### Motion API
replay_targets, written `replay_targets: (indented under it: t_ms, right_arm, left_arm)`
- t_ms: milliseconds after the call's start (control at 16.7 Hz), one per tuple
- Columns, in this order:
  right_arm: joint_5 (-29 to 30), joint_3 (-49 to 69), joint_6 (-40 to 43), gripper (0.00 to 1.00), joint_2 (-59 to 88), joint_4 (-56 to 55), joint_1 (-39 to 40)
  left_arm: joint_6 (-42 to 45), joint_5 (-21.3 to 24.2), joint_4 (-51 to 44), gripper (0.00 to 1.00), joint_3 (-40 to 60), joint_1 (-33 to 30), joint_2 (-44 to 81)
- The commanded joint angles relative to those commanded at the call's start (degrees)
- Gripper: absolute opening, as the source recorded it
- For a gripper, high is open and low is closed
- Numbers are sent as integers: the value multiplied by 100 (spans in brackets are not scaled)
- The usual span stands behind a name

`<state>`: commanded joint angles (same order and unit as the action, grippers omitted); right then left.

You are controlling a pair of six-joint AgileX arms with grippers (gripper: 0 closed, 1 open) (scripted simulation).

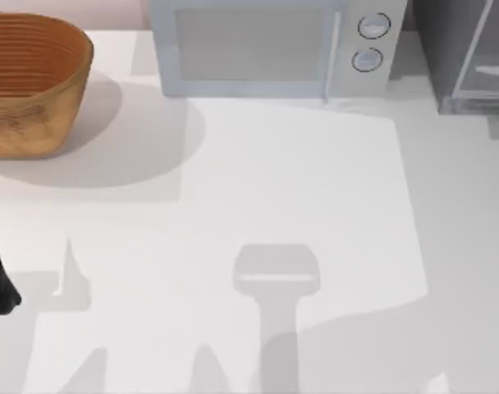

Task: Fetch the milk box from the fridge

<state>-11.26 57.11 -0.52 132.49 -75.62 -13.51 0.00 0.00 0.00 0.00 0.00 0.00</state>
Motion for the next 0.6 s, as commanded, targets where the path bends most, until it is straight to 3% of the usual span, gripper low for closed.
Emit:
replay_targets:
  t_ms: [600]
  right_arm:
    - [172, 1691, 10, 100, 723, 982, 175]
  left_arm:
    - [0, 0, 0, 100, 0, 0, 0]
